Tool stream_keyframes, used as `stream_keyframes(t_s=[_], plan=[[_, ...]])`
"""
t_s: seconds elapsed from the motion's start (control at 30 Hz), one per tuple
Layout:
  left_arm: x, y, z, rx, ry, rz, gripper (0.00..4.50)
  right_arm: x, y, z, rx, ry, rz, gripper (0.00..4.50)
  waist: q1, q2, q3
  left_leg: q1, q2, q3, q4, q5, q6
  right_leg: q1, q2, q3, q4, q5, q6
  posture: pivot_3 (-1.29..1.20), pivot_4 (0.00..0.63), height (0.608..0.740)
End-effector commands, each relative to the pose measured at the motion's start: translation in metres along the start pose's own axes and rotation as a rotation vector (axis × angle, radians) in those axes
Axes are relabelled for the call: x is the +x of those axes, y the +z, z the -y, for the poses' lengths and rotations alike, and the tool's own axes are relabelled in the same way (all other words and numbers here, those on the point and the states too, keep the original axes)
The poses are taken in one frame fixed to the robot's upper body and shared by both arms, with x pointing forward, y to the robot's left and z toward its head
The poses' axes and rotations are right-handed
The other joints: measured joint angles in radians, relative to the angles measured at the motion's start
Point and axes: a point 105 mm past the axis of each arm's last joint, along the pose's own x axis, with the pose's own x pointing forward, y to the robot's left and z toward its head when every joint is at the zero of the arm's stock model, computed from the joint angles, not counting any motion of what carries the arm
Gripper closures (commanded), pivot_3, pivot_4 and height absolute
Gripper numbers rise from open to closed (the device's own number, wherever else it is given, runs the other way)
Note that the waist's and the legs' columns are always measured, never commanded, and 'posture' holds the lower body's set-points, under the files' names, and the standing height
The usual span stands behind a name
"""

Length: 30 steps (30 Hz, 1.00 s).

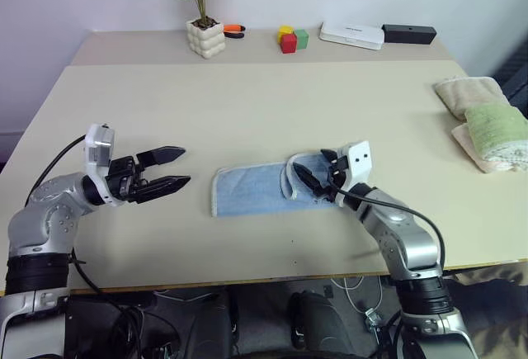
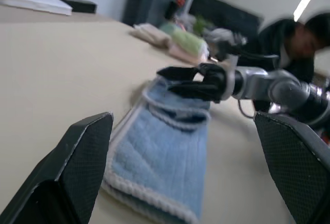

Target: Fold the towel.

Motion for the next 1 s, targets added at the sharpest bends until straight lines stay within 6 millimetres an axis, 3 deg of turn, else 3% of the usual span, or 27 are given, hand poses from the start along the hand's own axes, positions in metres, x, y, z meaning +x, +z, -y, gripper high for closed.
stream_keyframes(t_s=[0.03, 0.17, 0.3, 0.5, 0.63, 0.73, 0.83, 1.0], plan=[[0.002, 0.016, 0.016, -0.121, 0.015, 0.089, 0.00, -0.012, 0.047, -0.018, -0.075, 0.160, 0.112, 0.05, 0.003, 0.000, 0.000, 0.000, 0.000, 0.000, 0.000, 0.000, 0.000, 0.000, 0.000, 0.000, 0.000, 0.000, 0.000, 0.00, 0.150, 0.735], [-0.003, 0.013, 0.020, -0.250, 0.099, 0.099, 0.00, -0.032, 0.053, -0.025, -0.121, 0.310, 0.075, 0.05, 0.008, -0.001, 0.000, 0.000, 0.000, -0.001, 0.000, 0.000, 0.000, 0.001, 0.000, 0.000, -0.001, 0.000, 0.000, 0.00, 0.150, 0.735], [-0.024, -0.008, 0.020, -0.501, 0.225, 0.072, 0.00, -0.054, 0.051, -0.027, -0.174, 0.426, -0.007, 0.05, 0.004, -0.001, 0.000, 0.001, 0.000, -0.001, 0.000, 0.000, 0.000, 0.001, 0.000, 0.000, -0.001, 0.000, 0.000, 0.00, 0.150, 0.735], [-0.028, -0.046, 0.026, -0.692, 0.386, 0.038, 0.00, -0.051, 0.047, -0.028, -0.138, 0.434, -0.019, 0.05, 0.003, -0.001, 0.000, 0.001, 0.001, -0.002, 0.000, 0.000, 0.000, 0.001, 0.000, 0.000, -0.001, 0.000, 0.000, 0.00, 0.150, 0.735], [-0.020, -0.070, 0.045, -0.717, 0.393, -0.084, 0.00, -0.049, 0.046, -0.029, -0.132, 0.429, -0.010, 0.05, 0.009, -0.002, -0.001, 0.001, 0.000, -0.001, 0.000, 0.000, 0.000, 0.001, -0.001, 0.000, -0.001, -0.001, -0.003, 0.00, 0.150, 0.735], [-0.016, -0.076, 0.051, -0.739, 0.374, -0.118, 0.00, -0.047, 0.045, -0.029, -0.138, 0.423, -0.014, 0.05, 0.010, -0.002, -0.001, 0.001, 0.000, -0.001, 0.000, 0.000, 0.000, 0.001, -0.001, 0.000, -0.001, -0.002, -0.004, 0.00, 0.150, 0.735], [-0.008, -0.080, 0.037, -0.760, 0.406, -0.103, 0.00, -0.045, 0.045, -0.028, -0.137, 0.412, -0.008, 0.05, 0.010, -0.001, -0.001, 0.001, 0.000, -0.001, 0.000, 0.000, 0.000, 0.001, -0.001, 0.000, -0.002, -0.001, -0.005, 0.00, 0.150, 0.735], [0.011, -0.090, 0.037, -0.815, 0.334, -0.167, 0.00, -0.043, 0.043, -0.026, -0.151, 0.396, -0.010, 0.05, 0.008, -0.002, -0.001, 0.001, -0.001, 0.000, 0.000, 0.000, 0.000, 0.001, -0.001, 0.000, -0.002, -0.001, -0.005, 0.00, 0.150, 0.735]])
